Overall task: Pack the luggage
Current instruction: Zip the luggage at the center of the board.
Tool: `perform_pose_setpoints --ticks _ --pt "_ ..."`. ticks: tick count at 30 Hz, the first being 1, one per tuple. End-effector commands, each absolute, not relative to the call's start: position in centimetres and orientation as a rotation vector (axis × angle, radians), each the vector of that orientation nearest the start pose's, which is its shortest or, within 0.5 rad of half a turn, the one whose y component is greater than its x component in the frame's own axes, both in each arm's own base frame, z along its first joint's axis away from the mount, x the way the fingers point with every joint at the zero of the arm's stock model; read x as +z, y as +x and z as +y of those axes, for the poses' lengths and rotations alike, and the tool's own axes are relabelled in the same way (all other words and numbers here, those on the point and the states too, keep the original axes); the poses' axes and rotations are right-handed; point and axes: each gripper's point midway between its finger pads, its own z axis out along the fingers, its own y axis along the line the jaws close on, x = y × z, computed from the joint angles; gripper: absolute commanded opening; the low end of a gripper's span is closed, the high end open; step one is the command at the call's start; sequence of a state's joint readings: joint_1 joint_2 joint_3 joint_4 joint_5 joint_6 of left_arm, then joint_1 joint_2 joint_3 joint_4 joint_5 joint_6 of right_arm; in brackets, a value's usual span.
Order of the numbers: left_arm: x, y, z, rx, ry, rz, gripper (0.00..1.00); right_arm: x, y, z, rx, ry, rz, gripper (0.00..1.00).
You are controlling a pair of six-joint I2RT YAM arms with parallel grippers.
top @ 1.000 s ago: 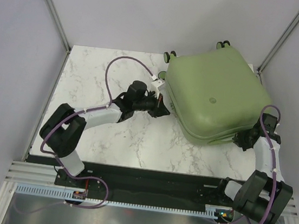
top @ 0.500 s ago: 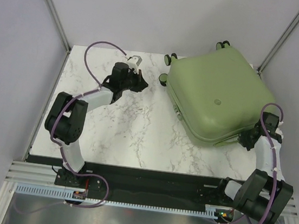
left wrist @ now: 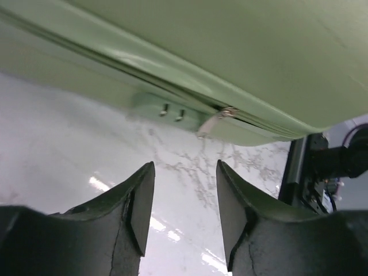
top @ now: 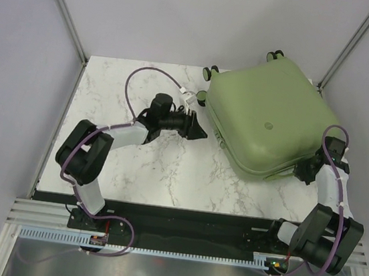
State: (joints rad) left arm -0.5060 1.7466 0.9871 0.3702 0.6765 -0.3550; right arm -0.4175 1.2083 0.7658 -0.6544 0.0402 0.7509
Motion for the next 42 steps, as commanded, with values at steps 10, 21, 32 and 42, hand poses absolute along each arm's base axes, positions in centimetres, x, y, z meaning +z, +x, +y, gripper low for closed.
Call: perform_pose_setpoints --ticks 10,21,32,42 --pt "17.7 30.5 -38.9 -1.354 0.818 1.749 0.62 10.0 28.1 -10.9 0.065 1.338 2.099 0.26" --pt "15.9 32.1 -40.4 -1.276 0.824 1.748 0.62 8.9 27.7 -10.2 0.092 1.345 2.138 0.24" --pt "14.2 33.2 -40.4 -1.216 0.826 1.774 0.61 8.8 27.6 -9.9 0.097 1.336 2.148 0.25" --pt "13.8 33.7 -41.0 -1.215 0.855 1.764 0.54 8.8 28.1 -9.4 0.128 1.317 2.165 0.24"
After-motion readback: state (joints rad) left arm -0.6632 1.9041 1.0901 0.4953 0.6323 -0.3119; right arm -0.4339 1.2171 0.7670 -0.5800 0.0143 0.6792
